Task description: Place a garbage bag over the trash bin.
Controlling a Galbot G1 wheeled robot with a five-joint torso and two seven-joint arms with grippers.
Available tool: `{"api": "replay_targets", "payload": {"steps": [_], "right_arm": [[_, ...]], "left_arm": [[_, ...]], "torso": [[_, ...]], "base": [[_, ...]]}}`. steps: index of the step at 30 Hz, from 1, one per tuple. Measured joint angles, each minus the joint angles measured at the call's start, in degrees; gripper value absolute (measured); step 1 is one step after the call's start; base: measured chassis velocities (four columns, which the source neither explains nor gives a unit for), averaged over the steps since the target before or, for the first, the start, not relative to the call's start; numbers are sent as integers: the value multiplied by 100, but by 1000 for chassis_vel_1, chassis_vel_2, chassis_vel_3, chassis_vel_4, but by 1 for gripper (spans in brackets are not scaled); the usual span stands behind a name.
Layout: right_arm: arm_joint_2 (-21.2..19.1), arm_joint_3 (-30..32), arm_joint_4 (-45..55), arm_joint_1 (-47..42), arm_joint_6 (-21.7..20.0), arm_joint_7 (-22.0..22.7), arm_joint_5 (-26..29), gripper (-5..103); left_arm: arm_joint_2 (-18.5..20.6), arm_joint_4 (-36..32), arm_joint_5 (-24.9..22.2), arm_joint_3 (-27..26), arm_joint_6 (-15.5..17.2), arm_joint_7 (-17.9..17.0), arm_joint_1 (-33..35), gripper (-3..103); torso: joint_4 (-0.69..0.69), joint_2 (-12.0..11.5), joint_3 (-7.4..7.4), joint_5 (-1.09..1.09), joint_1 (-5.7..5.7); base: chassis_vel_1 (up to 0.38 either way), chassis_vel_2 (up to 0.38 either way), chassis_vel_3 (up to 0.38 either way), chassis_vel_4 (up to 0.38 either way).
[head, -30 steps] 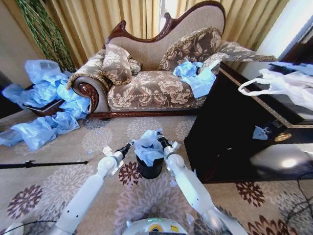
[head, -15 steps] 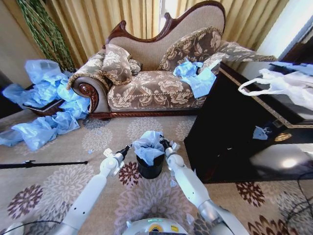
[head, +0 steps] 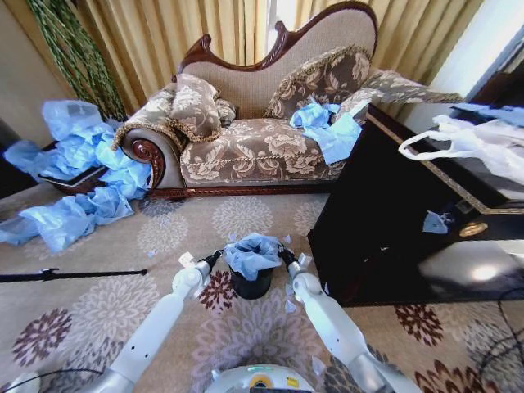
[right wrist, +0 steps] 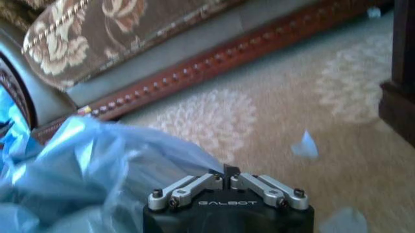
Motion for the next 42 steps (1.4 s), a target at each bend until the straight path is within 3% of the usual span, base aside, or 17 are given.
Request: {"api": "replay_targets", "payload": {"steps": [7, 22, 24, 26, 28, 29, 32, 34, 37, 38, 42], "right_arm": [[-162, 43, 415, -448, -32, -50, 22, 0], [-45, 129, 1120, -1193, 146, -39, -72, 0], [-13, 137, 1285, -1369, 151, -12, -102, 0], [5, 133, 1308, -1407, 153, -12, -115, 0], [129, 114, 1365, -1545, 187, -9, -205, 0], [129, 114, 1365, -1545, 187, -9, -205, 0], [274, 64, 1459, -1701, 206, -1, -277, 0], [292, 58, 1471, -1726, 212, 0, -289, 0], [393, 63, 1510, -1869, 298, 14, -384, 0], [393, 63, 1510, -1869, 298, 14, -384, 0], [343, 191, 1517, -1948, 439, 66, -434, 0]], "left_arm": [[300, -122, 13, 11, 12, 140, 173, 0], [659, -605, 165, -313, 41, 327, 564, -3], [651, -640, 261, -297, 73, 376, 634, 8], [650, -647, 306, -292, 78, 392, 654, 8], [685, -697, 561, -280, 87, 484, 746, 18], [685, -697, 561, -280, 87, 484, 746, 18], [839, -848, 817, -346, 83, 689, 893, 34], [867, -903, 827, -384, 83, 701, 928, 34], [990, -1312, 807, -598, 71, 701, 1183, 50], [990, -1312, 807, -598, 71, 701, 1183, 50], [1069, -1750, 659, -656, 73, 581, 1395, 67]], "torso": [[0, 0, 0, -1, 0], [-1, 0, 0, -1, 0], [-3, 0, 0, -2, 0], [-3, 0, 0, -3, 0], [-1, 0, 0, -2, 0], [-1, 0, 0, -2, 0], [1, 0, 0, -1, 0], [0, 0, 0, -1, 0], [2, 0, 0, 1, 0], [2, 0, 0, 1, 0], [2, 0, 0, 0, 1]], "base": [[0, 0, 0, 0], [0, 0, 0, 0], [0, 0, 0, 0], [0, 0, 0, 0], [0, 0, 0, 0], [0, 0, 0, 0], [0, 0, 0, 0], [0, 0, 0, 0], [0, 0, 0, 0], [0, 0, 0, 0], [0, 0, 0, 0]]}}
